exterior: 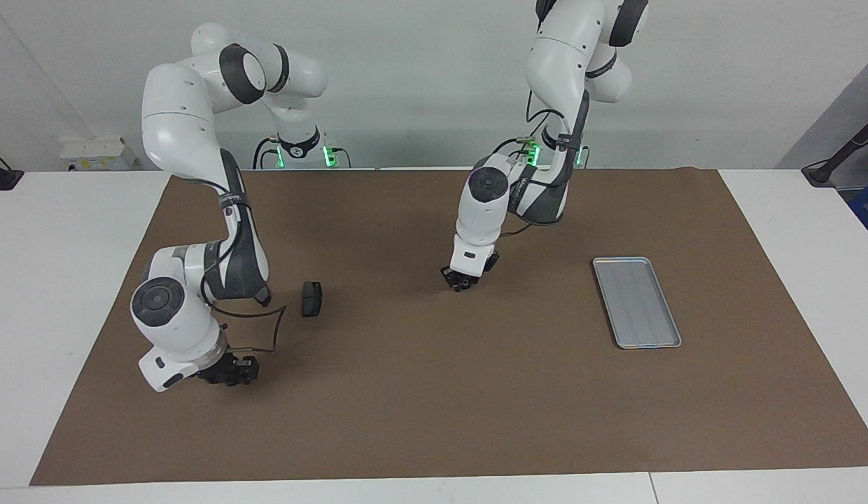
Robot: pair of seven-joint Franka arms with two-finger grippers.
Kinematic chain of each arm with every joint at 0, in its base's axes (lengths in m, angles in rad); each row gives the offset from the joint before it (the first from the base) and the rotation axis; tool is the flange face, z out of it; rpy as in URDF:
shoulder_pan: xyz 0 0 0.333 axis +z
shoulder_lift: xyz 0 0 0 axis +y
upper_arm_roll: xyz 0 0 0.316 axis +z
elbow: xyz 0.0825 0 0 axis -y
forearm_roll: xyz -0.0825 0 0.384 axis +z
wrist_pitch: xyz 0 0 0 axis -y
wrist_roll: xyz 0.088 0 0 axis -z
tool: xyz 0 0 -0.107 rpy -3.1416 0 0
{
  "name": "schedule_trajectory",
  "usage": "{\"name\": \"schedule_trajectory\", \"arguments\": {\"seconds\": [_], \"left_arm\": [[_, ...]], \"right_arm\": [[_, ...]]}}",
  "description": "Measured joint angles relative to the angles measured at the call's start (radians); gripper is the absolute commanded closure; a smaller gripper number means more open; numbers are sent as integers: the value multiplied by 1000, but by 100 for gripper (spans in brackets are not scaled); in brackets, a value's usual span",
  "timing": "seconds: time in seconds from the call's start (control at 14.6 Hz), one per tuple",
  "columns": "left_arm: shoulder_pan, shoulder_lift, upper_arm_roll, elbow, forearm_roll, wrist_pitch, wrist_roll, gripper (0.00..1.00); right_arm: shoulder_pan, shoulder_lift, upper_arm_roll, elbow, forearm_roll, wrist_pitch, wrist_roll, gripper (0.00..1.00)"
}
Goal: Pick bearing gear from pile to tray
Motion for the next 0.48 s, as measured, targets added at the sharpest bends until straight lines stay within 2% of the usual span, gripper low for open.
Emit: {"name": "schedule_trajectory", "arguments": {"seconds": [0.2, 0.27, 0.48], "left_arm": [[-1, -2, 0, 0, 2, -2, -2, 86], [-1, -1, 0, 0, 2, -2, -2, 93], [0, -2, 6, 10, 27, -47, -3, 96]], "right_arm": [[0, 0, 1, 1, 1, 0, 13, 52], [0, 0, 1, 1, 1, 0, 17, 56], [0, 0, 1, 3, 1, 3, 19, 81]]}}
